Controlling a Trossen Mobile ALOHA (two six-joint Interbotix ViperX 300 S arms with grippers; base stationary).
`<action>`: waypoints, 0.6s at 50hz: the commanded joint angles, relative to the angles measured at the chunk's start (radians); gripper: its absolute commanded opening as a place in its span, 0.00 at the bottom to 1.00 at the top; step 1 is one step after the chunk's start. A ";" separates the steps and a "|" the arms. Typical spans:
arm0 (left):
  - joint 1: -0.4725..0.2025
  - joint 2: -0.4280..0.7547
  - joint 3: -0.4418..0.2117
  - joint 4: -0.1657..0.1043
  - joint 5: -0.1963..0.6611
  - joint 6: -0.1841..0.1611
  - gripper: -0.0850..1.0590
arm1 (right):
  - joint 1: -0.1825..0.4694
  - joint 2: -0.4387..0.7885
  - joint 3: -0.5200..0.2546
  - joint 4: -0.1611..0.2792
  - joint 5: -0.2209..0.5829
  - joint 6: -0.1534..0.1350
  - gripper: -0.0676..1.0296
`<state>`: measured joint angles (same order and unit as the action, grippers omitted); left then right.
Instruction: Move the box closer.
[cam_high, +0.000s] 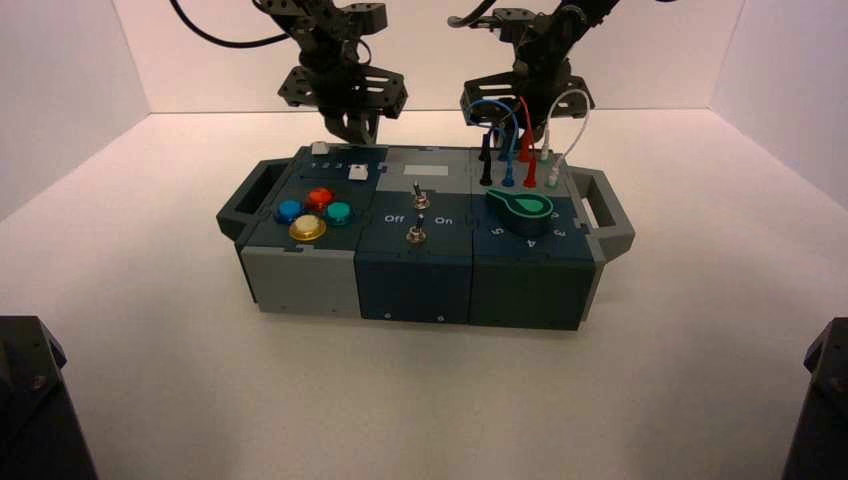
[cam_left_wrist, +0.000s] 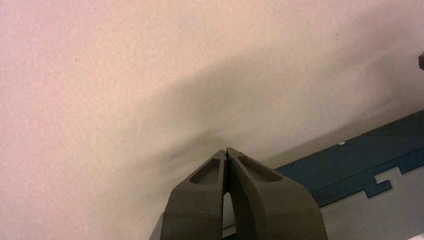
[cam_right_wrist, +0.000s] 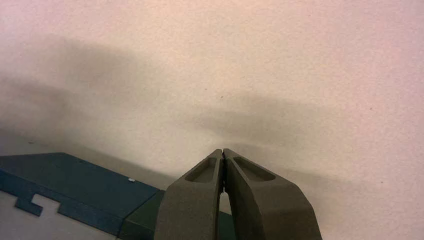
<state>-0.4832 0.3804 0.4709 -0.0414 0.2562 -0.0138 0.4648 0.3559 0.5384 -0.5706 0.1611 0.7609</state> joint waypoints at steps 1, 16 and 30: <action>-0.006 -0.017 0.043 0.002 0.021 0.006 0.05 | 0.049 -0.032 0.009 0.011 0.015 0.002 0.04; -0.044 -0.064 0.107 -0.005 0.066 0.003 0.05 | 0.107 -0.057 0.061 0.028 0.064 0.002 0.04; -0.091 -0.094 0.101 -0.006 0.189 0.003 0.05 | 0.114 -0.133 0.143 0.060 0.067 0.002 0.04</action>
<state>-0.5492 0.3037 0.5645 -0.0460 0.4034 -0.0153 0.5630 0.2715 0.6596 -0.5185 0.2209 0.7609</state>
